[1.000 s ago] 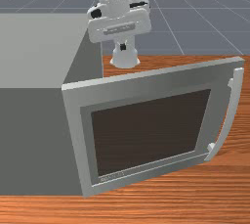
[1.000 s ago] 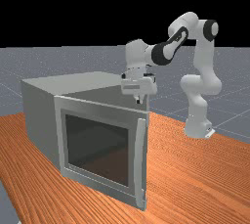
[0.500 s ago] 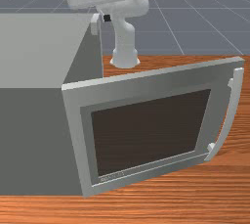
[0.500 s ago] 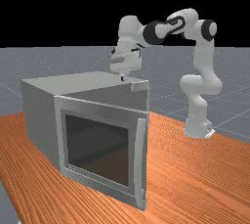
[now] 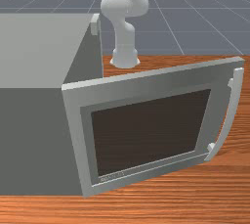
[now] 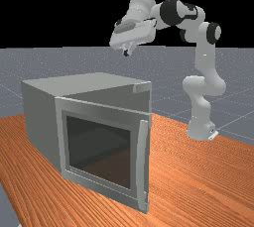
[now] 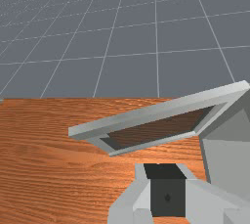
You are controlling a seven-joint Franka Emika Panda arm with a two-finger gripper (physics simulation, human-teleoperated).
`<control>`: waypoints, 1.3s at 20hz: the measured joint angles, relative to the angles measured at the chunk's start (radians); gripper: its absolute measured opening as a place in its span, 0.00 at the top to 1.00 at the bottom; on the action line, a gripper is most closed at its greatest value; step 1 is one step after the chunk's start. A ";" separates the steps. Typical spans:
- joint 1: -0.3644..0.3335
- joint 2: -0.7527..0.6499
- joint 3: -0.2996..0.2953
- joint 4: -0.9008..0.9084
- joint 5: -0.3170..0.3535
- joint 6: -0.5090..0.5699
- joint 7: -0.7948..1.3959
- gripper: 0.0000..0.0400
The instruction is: Close the microwave
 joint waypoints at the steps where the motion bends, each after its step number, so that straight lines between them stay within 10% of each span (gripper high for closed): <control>1: 0.007 0.028 0.006 0.025 0.007 0.024 0.000 1.00; 6: 0.009 0.263 0.017 0.240 0.018 0.281 -0.037 1.00; 12: 0.045 0.501 0.008 0.498 -0.020 0.341 0.019 1.00; 26: 0.053 0.612 -0.009 0.472 -0.071 0.007 0.039 1.00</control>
